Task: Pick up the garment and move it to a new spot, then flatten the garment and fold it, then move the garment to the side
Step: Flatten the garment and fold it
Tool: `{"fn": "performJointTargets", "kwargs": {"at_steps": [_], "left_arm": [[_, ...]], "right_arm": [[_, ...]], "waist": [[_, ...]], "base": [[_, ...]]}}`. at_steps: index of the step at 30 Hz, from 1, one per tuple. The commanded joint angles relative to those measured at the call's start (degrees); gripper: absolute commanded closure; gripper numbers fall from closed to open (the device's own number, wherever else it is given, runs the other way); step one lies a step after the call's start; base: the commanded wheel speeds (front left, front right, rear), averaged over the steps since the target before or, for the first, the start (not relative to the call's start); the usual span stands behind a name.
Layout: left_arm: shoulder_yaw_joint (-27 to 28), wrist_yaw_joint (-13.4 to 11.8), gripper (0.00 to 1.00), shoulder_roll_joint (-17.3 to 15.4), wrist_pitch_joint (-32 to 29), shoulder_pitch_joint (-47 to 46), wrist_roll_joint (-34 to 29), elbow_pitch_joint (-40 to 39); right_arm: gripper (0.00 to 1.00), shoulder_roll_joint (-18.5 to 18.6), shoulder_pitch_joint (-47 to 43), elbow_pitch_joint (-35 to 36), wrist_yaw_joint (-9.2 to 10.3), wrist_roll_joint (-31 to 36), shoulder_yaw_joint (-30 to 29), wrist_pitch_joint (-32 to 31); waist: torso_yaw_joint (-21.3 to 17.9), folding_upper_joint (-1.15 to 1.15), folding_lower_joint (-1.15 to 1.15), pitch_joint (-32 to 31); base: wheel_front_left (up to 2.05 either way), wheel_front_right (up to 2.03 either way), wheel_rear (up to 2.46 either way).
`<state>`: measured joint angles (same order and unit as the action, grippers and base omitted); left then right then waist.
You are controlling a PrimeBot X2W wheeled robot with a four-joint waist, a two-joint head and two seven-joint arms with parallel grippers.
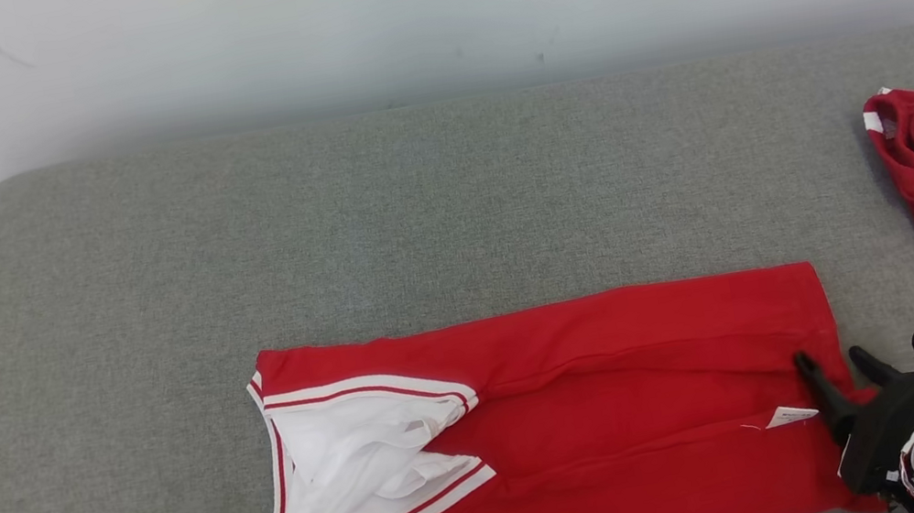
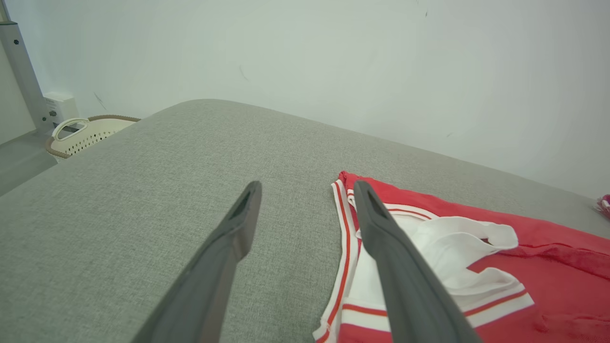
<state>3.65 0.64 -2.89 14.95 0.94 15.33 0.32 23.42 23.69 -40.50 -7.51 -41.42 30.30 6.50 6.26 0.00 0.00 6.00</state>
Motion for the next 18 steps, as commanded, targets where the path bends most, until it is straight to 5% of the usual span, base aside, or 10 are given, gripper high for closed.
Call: {"fn": "performJointTargets", "kwargs": {"at_steps": [1,5,6,7,9,18], "left_arm": [[0.47,-0.15,0.0,-0.03,0.23,0.27,-0.69,-0.01],[0.9,-1.08,0.0,-0.04,0.23,0.58,-1.44,-0.68],[1.13,-1.23,0.0,-0.04,0.23,0.56,-1.52,-0.7],[1.34,-1.34,0.0,-0.03,0.23,0.54,-1.67,-0.71],[1.61,-1.62,0.0,-0.03,0.23,0.5,-1.98,-0.78],[2.15,-2.17,0.0,-0.03,0.23,0.54,-1.64,-0.63]], "right_arm": [[0.0,-0.19,0.2,-0.62,0.03,-0.35,0.54,-0.7],[0.0,-0.45,-0.55,-0.66,0.0,-1.85,2.69,-3.92],[0.14,-0.3,-0.59,-0.35,0.0,-2.18,3.01,-4.16],[0.56,-0.19,-0.62,-0.03,0.0,-2.5,3.26,-4.32],[1.0,0.11,-0.65,0.66,0.0,-3.03,3.8,-4.26],[1.0,2.53,0.79,1.88,0.03,-4.37,4.42,-0.59]], "waist": [[0.13,0.0,0.0,0.0],[0.16,0.0,0.0,-0.07],[0.13,0.0,0.0,-0.05],[0.09,0.0,0.0,-0.04],[-0.08,0.0,0.0,0.03],[-1.57,0.0,0.0,-0.08]], "base": [[0.0,0.0,0.0],[0.0,0.0,0.0],[0.0,0.0,0.0],[0.0,0.0,0.0],[0.0,0.0,0.0],[0.0,0.0,0.0]]}}
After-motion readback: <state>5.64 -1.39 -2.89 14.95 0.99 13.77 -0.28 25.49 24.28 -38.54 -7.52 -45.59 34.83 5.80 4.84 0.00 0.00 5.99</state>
